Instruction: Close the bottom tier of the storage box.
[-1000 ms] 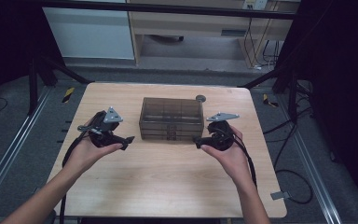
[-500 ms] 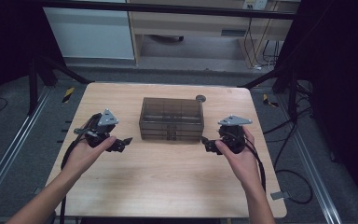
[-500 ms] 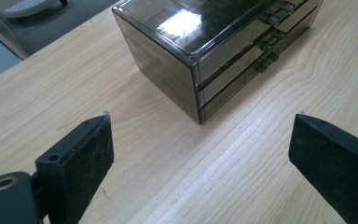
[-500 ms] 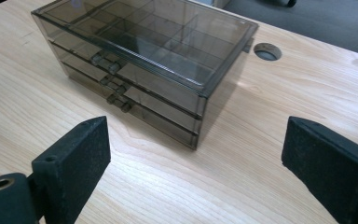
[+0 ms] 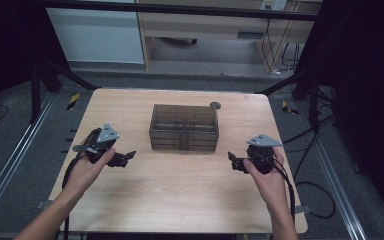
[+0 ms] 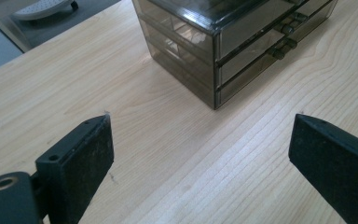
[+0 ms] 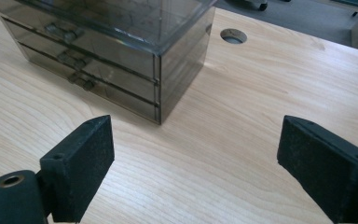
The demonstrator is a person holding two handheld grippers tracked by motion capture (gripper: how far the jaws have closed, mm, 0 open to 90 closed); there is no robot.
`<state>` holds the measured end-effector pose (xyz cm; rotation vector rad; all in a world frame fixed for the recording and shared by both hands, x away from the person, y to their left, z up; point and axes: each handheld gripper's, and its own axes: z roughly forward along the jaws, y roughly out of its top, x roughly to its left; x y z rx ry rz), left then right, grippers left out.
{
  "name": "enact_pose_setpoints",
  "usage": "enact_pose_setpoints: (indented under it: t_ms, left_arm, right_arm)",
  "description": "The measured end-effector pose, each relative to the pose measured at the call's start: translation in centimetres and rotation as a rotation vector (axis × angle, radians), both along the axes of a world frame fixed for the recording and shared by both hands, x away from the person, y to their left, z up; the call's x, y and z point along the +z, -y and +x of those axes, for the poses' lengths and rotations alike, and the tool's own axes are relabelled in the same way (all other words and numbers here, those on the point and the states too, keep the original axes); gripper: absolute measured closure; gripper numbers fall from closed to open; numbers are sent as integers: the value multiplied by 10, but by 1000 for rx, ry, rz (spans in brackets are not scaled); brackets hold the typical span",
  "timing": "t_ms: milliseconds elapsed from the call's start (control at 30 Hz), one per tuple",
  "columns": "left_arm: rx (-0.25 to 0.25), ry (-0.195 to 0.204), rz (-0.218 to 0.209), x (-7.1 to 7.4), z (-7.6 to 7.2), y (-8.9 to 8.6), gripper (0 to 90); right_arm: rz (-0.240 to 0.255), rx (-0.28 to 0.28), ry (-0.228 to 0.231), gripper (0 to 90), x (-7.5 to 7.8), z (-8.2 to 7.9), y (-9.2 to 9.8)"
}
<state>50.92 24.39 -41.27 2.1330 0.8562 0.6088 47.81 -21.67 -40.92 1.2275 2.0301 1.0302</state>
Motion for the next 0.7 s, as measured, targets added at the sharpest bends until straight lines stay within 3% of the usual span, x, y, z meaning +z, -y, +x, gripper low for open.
enact_pose_setpoints:
  t_ms: [300,467,700]
  left_arm:
    - [44,-19,-12,-22,-2,-17,63]
    - [50,-13,-12,-30,-3,-24,63]
    - [58,18,-45,-33,-5,-30,62]
  right_arm:
    - [-21,-30,7,142,-30,-7,9]
    - [-47,-68,14,132,-41,-10,14]
    - [-40,-93,29,73,-51,-14,18]
